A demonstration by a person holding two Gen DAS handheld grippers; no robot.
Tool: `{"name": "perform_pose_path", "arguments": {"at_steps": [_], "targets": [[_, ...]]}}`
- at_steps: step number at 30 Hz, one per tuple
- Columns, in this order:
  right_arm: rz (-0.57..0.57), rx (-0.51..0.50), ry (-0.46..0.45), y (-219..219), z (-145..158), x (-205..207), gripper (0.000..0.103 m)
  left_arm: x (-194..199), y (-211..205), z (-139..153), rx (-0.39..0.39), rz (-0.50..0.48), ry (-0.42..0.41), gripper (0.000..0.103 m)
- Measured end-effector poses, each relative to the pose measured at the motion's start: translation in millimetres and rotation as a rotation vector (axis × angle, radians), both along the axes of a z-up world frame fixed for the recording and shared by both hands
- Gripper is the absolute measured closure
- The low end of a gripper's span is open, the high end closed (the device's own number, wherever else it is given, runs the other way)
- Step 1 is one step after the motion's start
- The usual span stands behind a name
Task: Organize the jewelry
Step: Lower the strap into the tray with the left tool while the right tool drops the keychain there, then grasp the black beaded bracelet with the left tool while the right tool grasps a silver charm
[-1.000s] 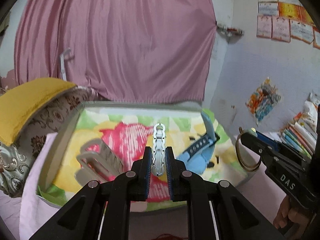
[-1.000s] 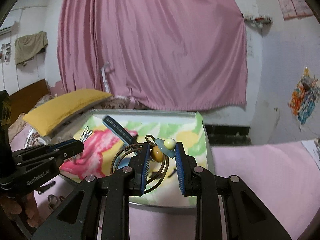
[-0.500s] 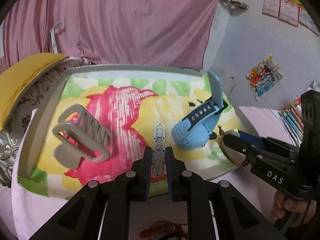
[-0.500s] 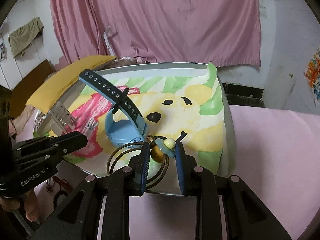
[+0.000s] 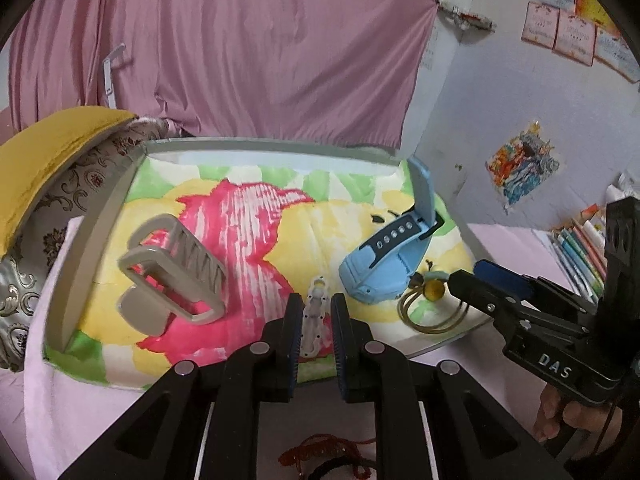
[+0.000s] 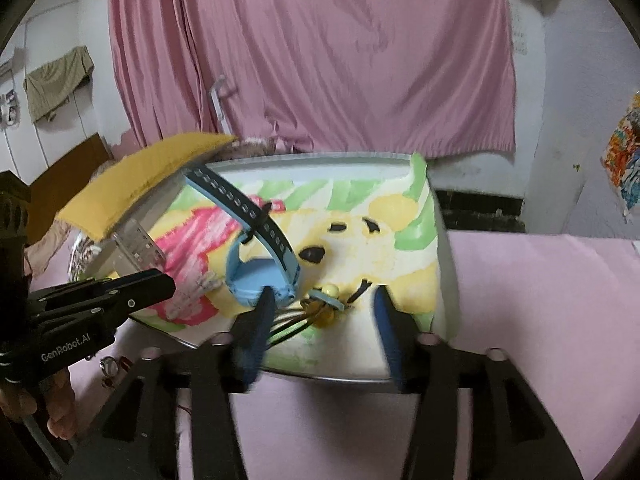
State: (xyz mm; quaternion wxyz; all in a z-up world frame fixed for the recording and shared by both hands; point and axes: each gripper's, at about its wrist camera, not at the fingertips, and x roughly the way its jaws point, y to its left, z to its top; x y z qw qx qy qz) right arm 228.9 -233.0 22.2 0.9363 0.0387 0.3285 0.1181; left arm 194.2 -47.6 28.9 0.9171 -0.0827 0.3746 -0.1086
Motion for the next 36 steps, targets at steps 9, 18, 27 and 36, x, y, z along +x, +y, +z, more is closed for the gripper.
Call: {"name": "perform_pose_path", "arguments": {"at_steps": [9,18,27,36], "targets": [[-0.031,0.016,-0.195,1.6,28.0,-40.4,0.011,-39.0,21.3,26.8,-0.018,0.075,-0.195,0.037],[-0.003,-0.011,-0.335,14.9,44.1,-76.8,0.002,-77.8,43.1,38.0,0.008,0.170,-0.340,0.001],[0.051,-0.050,-0.359,28.1,44.7,-94.1,0.002,-112.3,59.9,36.4,0.067,0.195,-0.380,0.001],[0.126,-0.099,-0.283,37.3,37.1,-102.3,0.002,-133.9,76.3,27.1,0.083,0.202,-0.343,0.001]]}}
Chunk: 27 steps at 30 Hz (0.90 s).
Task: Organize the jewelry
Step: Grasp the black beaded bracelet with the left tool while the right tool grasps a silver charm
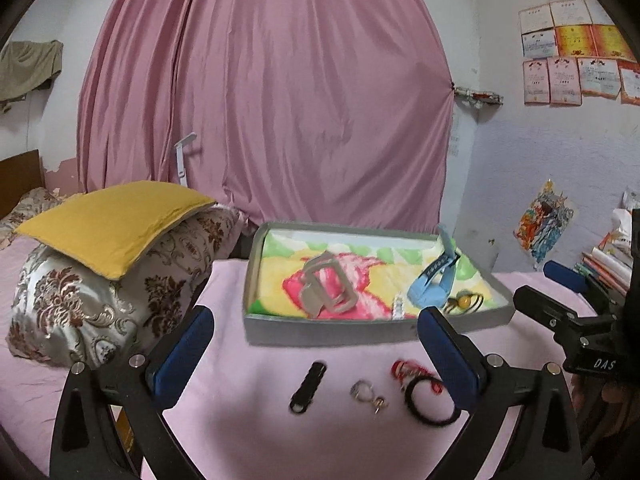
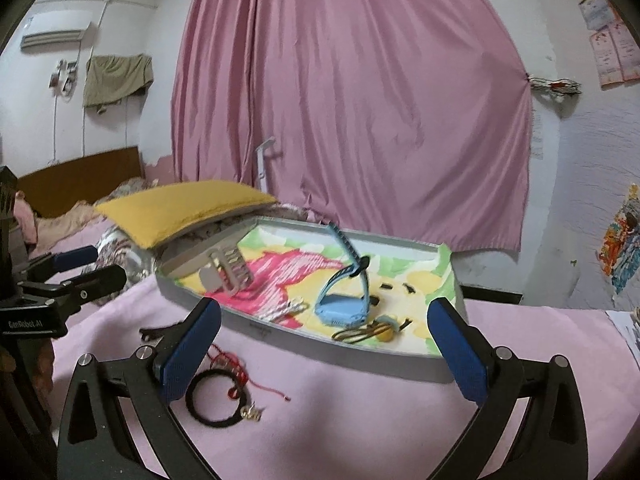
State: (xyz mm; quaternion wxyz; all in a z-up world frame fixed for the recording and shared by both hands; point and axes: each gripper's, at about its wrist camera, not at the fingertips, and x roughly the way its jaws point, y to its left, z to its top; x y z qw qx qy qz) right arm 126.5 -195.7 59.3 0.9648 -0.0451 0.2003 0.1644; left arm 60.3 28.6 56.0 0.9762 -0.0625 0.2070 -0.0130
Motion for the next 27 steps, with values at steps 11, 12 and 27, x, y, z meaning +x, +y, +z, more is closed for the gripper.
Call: {"name": "perform_pose_path", "arguments": {"at_steps": [11,12,27], "targets": [[0.083,-0.052,0.173,10.7,-22.0,8.9,0.002,4.8,15.7,-20.0,-0.056,-0.044,0.183,0.001],[0.088,-0.052,0.186,11.0,-23.1,9.8,0.002,6.0,16.0,-22.4,-0.058,-0.046,0.199,0.001],[0.209,-0.136,0.371,28.4,-47.3,15.0,0.062,33.1,9.7,-50.3,-0.066,-0.122,0.408,0.036]]}}
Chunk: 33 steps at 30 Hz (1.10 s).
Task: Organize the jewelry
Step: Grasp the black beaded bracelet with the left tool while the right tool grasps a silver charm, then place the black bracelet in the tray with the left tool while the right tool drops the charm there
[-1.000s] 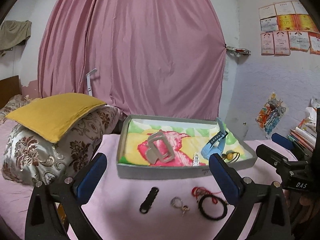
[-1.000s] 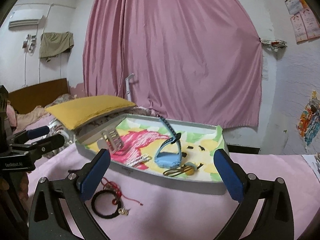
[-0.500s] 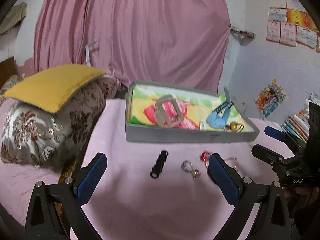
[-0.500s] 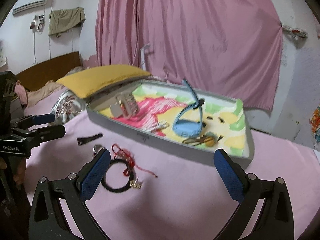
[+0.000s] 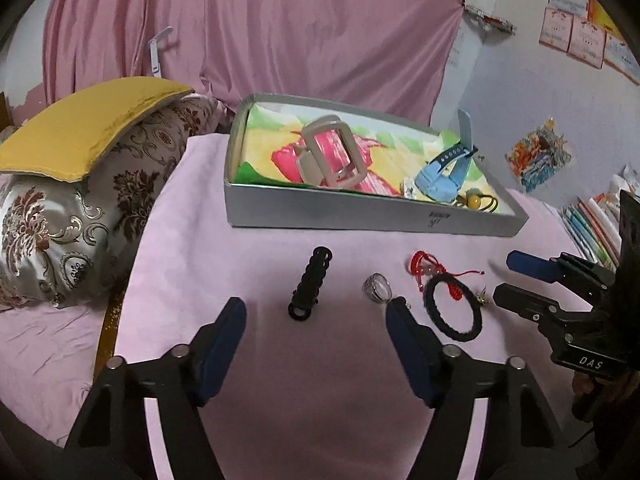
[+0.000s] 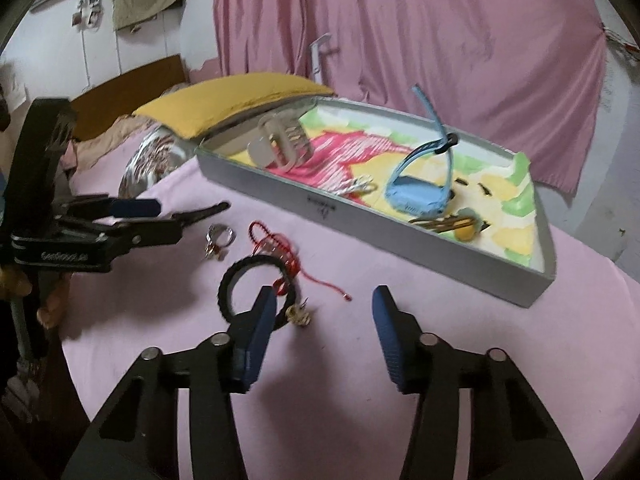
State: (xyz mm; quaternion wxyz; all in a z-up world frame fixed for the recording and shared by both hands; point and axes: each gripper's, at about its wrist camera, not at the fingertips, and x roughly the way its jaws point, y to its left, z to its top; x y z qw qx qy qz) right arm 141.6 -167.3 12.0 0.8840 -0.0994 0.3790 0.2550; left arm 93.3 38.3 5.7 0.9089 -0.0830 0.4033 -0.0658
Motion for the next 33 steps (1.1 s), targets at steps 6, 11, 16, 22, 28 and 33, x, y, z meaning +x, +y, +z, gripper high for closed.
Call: {"name": "perform_pose_path", "arguments": {"at_steps": [6,11,16,22,28,33], "targets": [[0.027,-0.021,0.050,5.8,-7.3,3.3,0.073,9.0,-6.0,-2.7,0.054,0.006,0.022,0.047],[0.039,-0.020,0.069,8.8,-9.4,6.5,0.080,14.0,-10.6,-2.0,0.077,-0.009,0.025,0.055],[0.050,0.011,0.092,9.3,-10.2,9.5,0.087,17.4,-14.1,-2.2,0.105,-0.020,0.028,0.066],[0.061,0.049,0.121,7.4,-12.3,11.9,0.092,16.5,-20.1,-2.2,0.154,-0.028,0.027,0.085],[0.053,0.045,0.110,8.4,-11.7,10.1,0.092,15.1,-19.3,-1.8,0.139,-0.029,0.028,0.089],[0.034,0.044,0.048,7.4,-3.4,3.6,0.092,6.1,-21.9,1.3,0.088,-0.031,0.003,0.089]]}}
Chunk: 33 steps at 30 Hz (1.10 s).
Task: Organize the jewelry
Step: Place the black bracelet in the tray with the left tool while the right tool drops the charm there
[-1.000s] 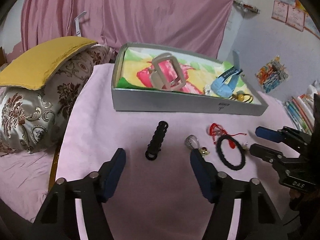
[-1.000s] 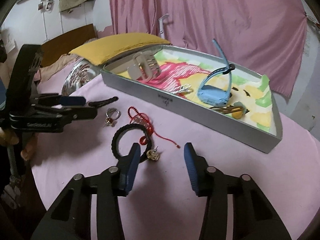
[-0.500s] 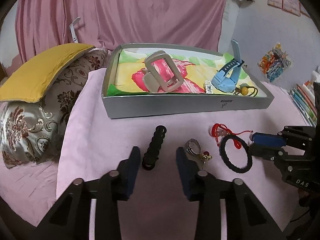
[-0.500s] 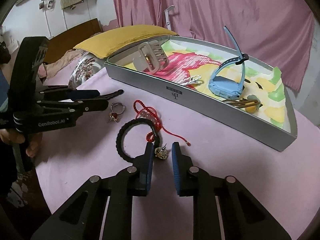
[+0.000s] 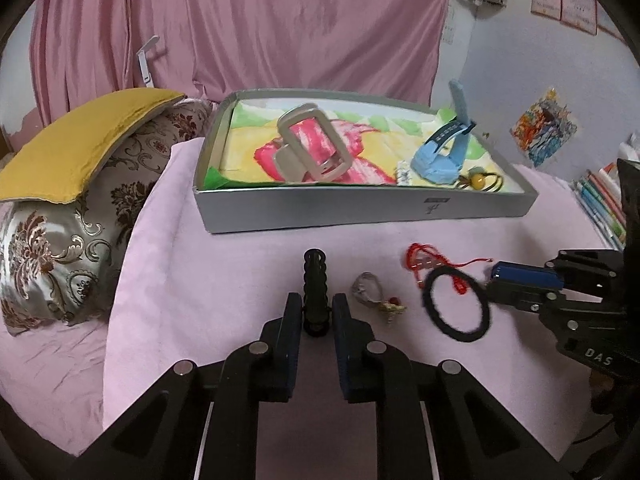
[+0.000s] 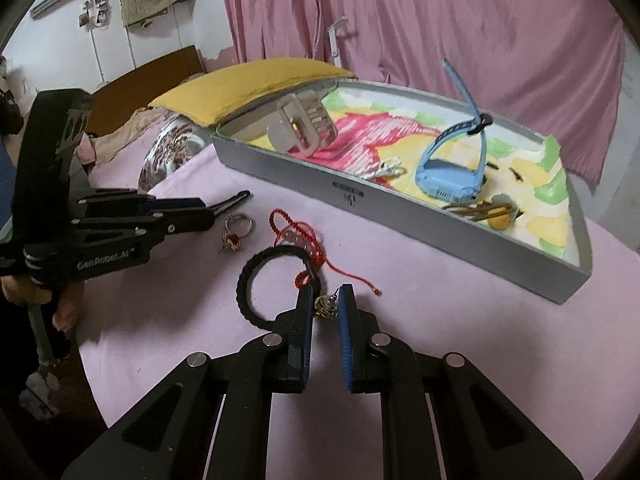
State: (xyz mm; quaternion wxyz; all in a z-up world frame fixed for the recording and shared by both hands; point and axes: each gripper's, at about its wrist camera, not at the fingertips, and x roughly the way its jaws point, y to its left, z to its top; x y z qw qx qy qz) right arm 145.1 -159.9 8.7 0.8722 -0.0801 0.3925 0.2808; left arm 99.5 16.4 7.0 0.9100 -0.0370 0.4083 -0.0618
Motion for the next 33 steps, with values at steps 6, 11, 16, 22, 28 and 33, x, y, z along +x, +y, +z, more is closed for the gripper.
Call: {"name": "perform_pose_path", "arguments": {"at_steps": [6,11,16,22,28,33], "targets": [[-0.048,0.037,-0.107,-7.6,19.4,-3.8,0.092,-12.6,-10.3,14.8,-0.046,-0.004,-0.108,0.089],[-0.121,0.095,-0.258,-16.8,41.5,-10.7,0.092,-16.2,-16.2,29.6,-0.083,0.008,-0.215,0.089],[-0.168,0.146,-0.383,-24.2,60.9,-14.1,0.092,-16.6,-24.6,50.6,-0.109,0.036,-0.355,0.089],[-0.224,0.160,-0.466,-32.8,71.0,-8.5,0.092,-3.9,-38.4,60.0,-0.117,0.041,-0.433,0.089],[-0.285,0.151,-0.513,-39.8,72.8,0.4,0.092,14.0,-57.3,65.1,-0.090,0.023,-0.511,0.089],[-0.319,0.144,-0.471,-42.9,69.9,15.4,0.092,35.7,-65.7,60.5,-0.087,0.014,-0.461,0.089]]}}
